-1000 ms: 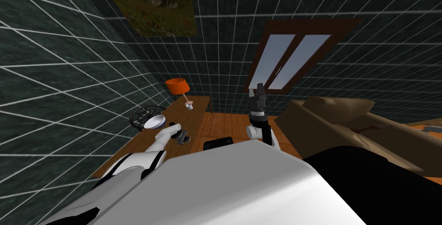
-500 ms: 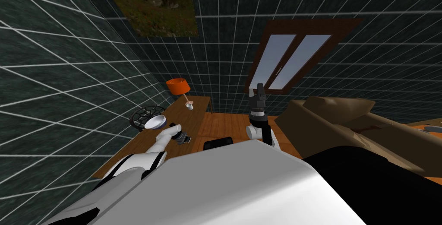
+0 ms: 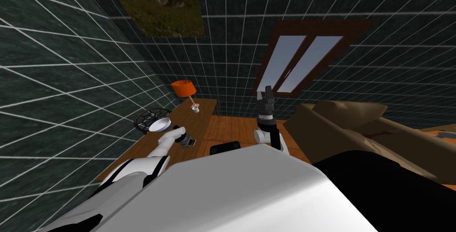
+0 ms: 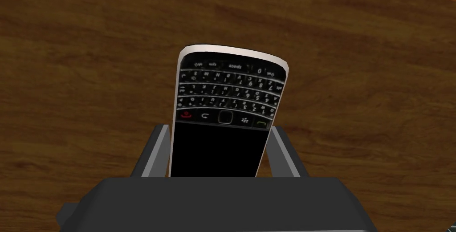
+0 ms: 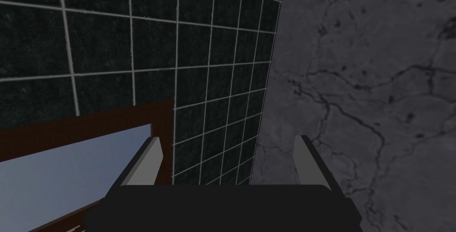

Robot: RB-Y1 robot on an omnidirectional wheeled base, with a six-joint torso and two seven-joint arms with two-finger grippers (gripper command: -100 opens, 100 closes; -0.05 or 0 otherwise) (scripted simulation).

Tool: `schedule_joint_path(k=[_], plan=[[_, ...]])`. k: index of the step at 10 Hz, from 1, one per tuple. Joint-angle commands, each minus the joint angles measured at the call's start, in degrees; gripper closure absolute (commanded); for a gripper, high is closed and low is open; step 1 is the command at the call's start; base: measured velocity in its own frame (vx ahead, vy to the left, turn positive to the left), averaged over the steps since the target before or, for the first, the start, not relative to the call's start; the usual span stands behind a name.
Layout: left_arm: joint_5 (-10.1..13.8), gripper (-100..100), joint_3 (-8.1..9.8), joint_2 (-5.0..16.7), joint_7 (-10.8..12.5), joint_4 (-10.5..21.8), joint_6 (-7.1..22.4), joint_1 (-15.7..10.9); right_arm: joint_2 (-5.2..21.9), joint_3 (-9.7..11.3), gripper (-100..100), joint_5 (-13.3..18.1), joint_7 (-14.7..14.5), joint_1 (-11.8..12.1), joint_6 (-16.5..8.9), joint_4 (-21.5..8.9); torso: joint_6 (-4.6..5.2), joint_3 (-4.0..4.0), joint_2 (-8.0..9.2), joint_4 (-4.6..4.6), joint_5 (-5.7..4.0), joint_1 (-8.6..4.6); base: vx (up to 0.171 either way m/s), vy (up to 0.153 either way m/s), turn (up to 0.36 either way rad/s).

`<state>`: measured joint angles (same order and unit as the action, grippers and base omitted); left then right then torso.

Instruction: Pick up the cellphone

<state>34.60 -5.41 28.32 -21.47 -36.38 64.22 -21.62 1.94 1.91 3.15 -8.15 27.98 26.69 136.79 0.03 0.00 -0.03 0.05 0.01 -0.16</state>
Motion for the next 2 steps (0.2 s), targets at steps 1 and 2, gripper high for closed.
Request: schedule_joint_path(k=[1,2], plan=[[0.0,100,0.0,0.0,0.0,0.0,0.0,0.0,0.0,0.0,0,0.0,0.0,0.0,0.0,0.0,0.0,0.0,0.0,0.0,0.0,0.0,-0.015,-0.022,0.008],[0.03,0,0.0,0.11,0.06,-0.29,0.35,0.04,0.0,0.0,0,0.0,0.0,0.0,0.0,0.0,0.01,-0.03,-0.05,-0.02,0.04,0.09,0.0,0.0,0.0]])
